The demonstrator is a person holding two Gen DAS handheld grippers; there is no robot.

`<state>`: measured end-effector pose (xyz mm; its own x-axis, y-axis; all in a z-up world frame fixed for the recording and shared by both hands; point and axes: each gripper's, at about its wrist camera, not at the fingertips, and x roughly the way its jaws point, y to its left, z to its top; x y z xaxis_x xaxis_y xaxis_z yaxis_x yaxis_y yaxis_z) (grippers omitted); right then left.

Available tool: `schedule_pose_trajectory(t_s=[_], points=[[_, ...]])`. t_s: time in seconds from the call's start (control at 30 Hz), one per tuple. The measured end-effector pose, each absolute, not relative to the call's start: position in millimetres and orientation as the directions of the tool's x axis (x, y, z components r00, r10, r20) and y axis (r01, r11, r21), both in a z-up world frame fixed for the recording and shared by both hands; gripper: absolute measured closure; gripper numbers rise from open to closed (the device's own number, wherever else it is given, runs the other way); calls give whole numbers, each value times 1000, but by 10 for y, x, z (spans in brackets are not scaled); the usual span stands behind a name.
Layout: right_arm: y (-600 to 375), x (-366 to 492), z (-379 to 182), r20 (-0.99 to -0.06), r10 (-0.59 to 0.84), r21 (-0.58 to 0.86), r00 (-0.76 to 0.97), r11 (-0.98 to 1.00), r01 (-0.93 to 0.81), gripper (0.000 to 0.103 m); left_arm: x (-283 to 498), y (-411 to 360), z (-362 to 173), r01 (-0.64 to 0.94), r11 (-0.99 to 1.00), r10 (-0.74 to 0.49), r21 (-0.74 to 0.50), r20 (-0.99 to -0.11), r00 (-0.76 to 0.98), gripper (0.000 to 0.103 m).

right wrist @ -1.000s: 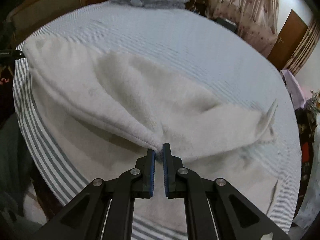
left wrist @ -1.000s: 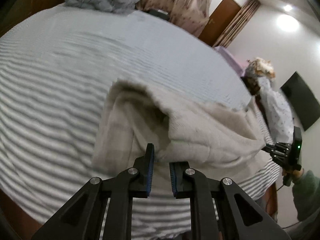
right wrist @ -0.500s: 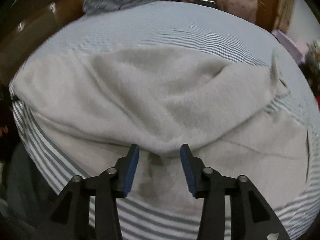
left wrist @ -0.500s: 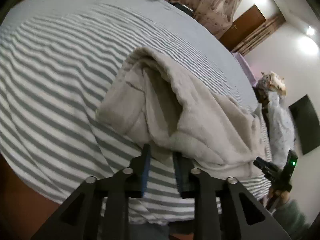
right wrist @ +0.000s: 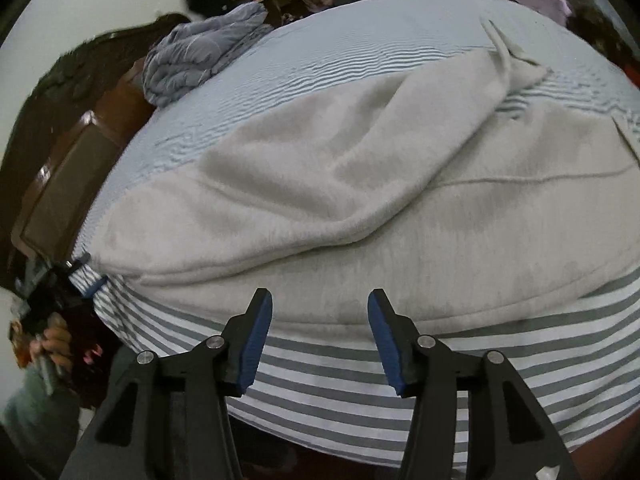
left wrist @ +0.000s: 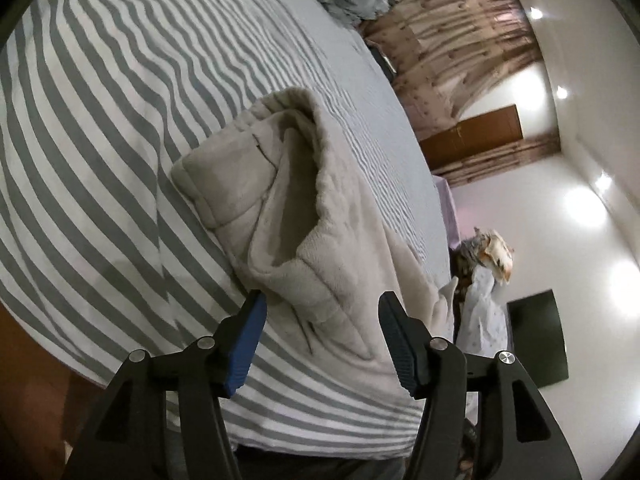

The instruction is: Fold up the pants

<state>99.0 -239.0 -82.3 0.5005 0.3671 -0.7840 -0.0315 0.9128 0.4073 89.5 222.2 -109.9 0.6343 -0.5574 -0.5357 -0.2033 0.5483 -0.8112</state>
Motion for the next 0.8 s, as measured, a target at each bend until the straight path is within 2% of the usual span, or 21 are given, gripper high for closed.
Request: schedule_pose_trajectory(t_s=[0.1,0.23,0.3,0.43,0.73,0.8], points=[[-2442,1074,-844,-774,379,452,507,892,23,55,956,2190,-1094,-218,542,-544,-812,-536,645,44],[-2520,1264,-901,-804,315,423,505,899,111,55,1024,2120,-1014,-227,565,-514,-793,-554,655,48],[-2605,1367,-934,-802,316,448,507,880,160,55,1057,2089,-968,-224,586,-499,-779,-565,658,60],[-2801,1618,-999,-799,307,487,518,835,256,56,1144,2086,-928,-252,576,-492,-778,-576,652,70],[-3259,2134,-1181,-770,335,574,543,736,360,68,1232,2078,-842,-258,595,-470,-761,-590,656,76],[-3363,2242,-1216,-763,336,589,552,713,380,77,1249,2094,-866,-280,581,-464,-764,-594,657,77]])
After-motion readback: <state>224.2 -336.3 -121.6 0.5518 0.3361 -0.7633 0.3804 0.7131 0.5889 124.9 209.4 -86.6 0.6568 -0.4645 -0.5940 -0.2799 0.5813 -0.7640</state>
